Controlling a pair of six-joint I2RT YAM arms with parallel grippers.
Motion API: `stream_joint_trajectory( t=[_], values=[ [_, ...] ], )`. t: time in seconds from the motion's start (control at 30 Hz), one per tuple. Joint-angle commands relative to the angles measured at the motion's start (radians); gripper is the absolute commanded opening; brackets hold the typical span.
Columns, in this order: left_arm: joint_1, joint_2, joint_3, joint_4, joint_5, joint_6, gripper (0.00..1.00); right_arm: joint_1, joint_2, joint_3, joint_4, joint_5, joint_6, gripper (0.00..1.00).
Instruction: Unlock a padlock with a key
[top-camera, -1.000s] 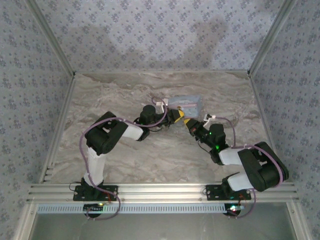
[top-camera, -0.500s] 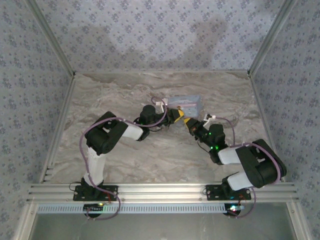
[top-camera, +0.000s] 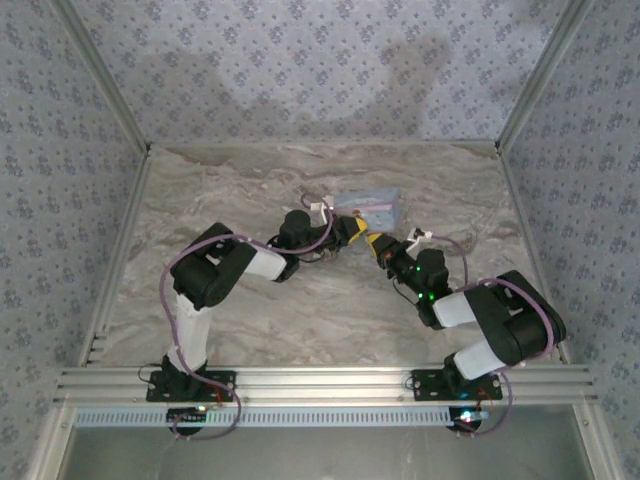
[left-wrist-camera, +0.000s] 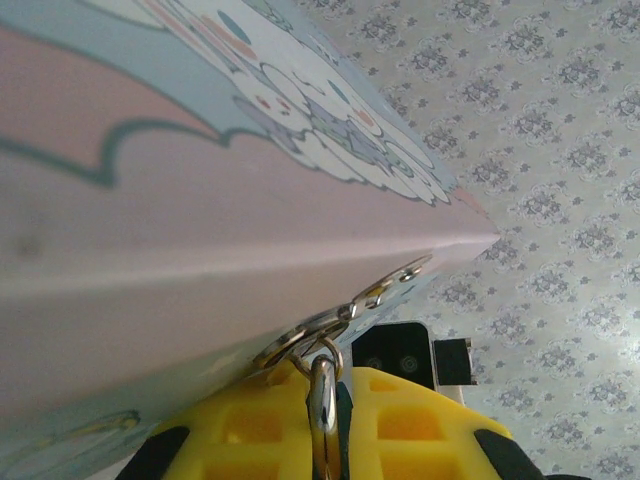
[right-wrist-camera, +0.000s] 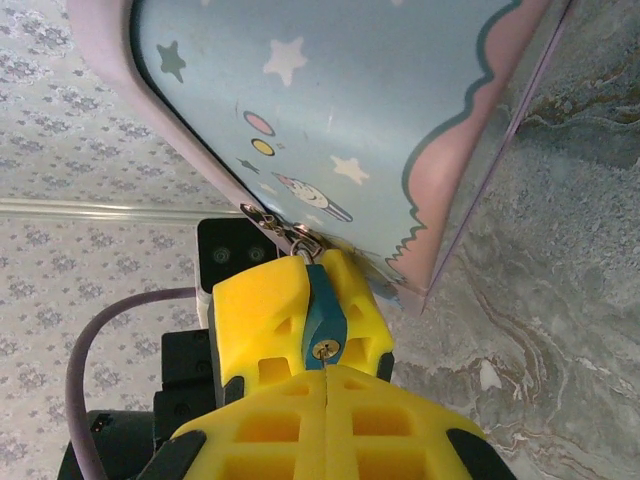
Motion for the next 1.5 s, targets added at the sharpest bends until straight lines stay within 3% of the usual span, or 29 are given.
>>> stream_joint_trajectory(
  t=[0.0, 0.9, 1.47],
  values=[
    [-0.030, -0.001, 0.015, 0.122, 0.103, 0.002, 0.00, 0.013, 0.013, 0.026, 0.043, 0.054, 0.013, 0.00],
    [-0.051, -0.002, -0.002, 0.123, 0.118, -0.007, 0.00, 0.012, 0.065, 0.106, 0.006, 0.099, -0.050, 0.00],
    [-0.057, 0.001, 0.005, 0.128, 0.130, -0.015, 0.00, 0.045, 0.044, 0.142, -0.067, 0.103, -0.221, 0.00]
  ],
)
